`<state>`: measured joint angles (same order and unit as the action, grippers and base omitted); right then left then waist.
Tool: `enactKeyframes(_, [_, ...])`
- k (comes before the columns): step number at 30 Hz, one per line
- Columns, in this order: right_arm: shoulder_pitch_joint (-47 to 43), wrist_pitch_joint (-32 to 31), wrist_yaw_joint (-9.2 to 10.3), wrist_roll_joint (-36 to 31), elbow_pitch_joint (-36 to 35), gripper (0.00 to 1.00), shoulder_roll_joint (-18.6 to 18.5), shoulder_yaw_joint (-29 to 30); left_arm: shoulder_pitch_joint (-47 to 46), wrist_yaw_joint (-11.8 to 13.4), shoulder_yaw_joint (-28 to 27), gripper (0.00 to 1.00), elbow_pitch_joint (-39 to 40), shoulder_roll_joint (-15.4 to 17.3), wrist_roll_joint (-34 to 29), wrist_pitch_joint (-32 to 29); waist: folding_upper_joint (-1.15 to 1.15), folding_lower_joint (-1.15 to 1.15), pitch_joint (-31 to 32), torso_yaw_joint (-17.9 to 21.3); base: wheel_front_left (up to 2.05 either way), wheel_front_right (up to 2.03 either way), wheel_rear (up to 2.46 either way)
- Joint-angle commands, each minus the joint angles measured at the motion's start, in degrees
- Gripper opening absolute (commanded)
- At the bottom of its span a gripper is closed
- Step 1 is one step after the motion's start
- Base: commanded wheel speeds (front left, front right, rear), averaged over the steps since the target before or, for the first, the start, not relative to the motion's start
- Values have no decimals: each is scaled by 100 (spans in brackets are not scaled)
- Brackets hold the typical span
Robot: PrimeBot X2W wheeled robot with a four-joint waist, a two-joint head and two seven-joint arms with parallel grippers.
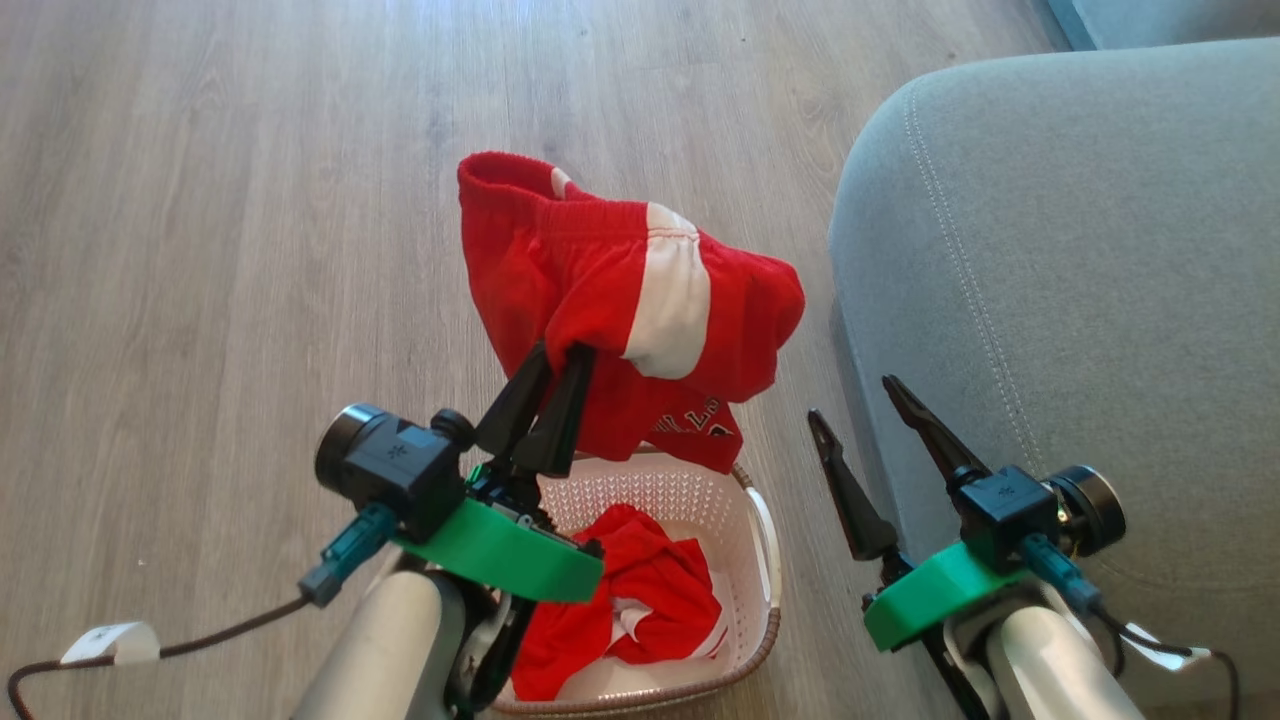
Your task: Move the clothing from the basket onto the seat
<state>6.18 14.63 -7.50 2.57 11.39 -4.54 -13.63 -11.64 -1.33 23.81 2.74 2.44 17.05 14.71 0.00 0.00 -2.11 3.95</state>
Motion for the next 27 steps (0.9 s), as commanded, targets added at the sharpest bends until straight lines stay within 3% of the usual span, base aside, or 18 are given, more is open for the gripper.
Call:
enactKeyframes(1, [147, 37, 1, 46, -292, 100, -157, -228, -297, 17, -262, 0, 172, 43, -29, 29, 0, 0, -19, 11, 0, 0, 0])
enactKeyframes(7, [276, 37, 1, 374, -976, 100, -809, -1221, -340, 1, -354, 0, 120, 43, -72, 29, 0, 0, -76, 36, 0, 0, 0])
enactKeyframes(11, [395, 37, 1, 388, -1334, 100, -1094, -1489, -361, -22, -356, 0, 79, 43, -116, 29, 0, 0, -119, 48, 0, 0, 0])
enactKeyframes(21, [690, 37, 1, 403, -1264, 100, -1306, -1662, -434, -149, -111, 0, 40, 43, -218, 29, 0, 0, -202, -85, 0, 0, 0])
enactKeyframes(27, [960, 37, 1, 495, -1011, 100, -1422, -1876, -443, -309, 340, 0, -39, 43, -457, 29, 0, 0, -222, -198, 0, 0, 0])
